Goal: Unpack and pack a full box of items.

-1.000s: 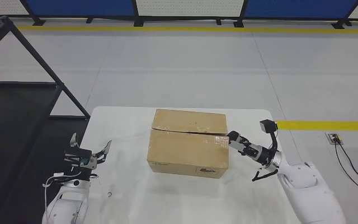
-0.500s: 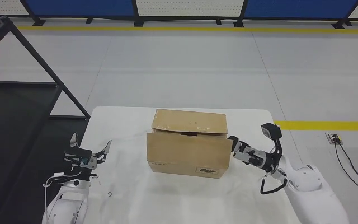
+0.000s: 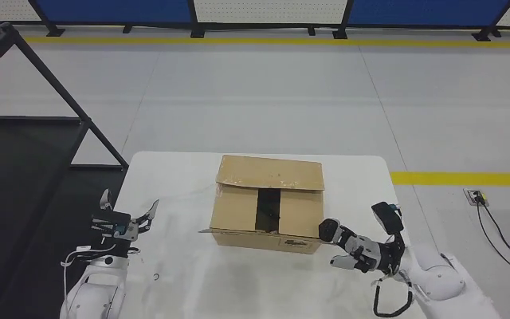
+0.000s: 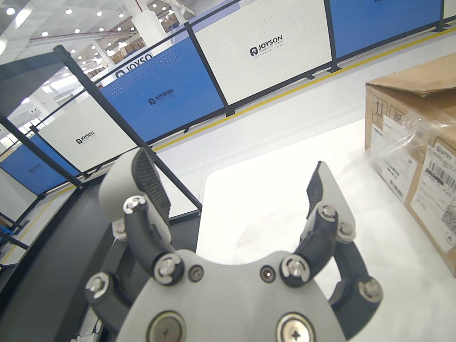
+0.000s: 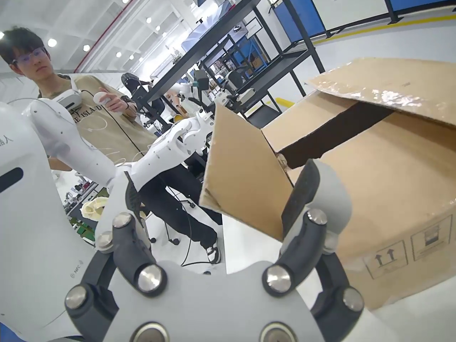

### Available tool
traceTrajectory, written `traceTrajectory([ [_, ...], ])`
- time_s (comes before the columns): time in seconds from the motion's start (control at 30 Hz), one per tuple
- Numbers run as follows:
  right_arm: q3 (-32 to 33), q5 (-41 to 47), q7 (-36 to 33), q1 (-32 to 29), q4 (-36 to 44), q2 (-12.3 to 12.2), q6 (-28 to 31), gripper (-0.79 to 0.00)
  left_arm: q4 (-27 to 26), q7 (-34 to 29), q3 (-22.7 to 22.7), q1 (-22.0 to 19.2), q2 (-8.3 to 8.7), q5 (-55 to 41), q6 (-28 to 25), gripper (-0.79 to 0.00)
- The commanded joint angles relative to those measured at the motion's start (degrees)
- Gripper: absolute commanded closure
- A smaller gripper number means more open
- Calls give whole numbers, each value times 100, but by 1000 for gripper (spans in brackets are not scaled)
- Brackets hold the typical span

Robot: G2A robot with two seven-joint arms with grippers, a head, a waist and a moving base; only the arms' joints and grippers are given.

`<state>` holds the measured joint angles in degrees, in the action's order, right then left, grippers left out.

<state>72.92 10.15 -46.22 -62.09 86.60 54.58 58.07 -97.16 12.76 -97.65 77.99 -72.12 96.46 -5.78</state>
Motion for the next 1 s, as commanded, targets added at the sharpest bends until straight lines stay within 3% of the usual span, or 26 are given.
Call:
traceTrajectory([
  [0.0, -82, 52, -7, -23, 56, -103, -7, -785, 0, 0, 0, 0, 0, 0, 0, -785],
  [0.33, -383, -10, -7, -197, 347, -547, -7, -785, 0, 0, 0, 0, 0, 0, 0, -785],
  [0.6, -685, -12, -7, -209, 289, -738, -7, -785, -41, -59, 52, 18, 7, 4, -44, -785],
  [0.87, -1018, 105, -7, -86, 218, -808, -7, -785, -146, 143, 126, 199, 69, 203, -703, -785],
  [0.97, -1134, 68, -7, -31, 217, -830, -7, -785, -203, 264, 152, 283, 104, 216, -1168, -785],
])
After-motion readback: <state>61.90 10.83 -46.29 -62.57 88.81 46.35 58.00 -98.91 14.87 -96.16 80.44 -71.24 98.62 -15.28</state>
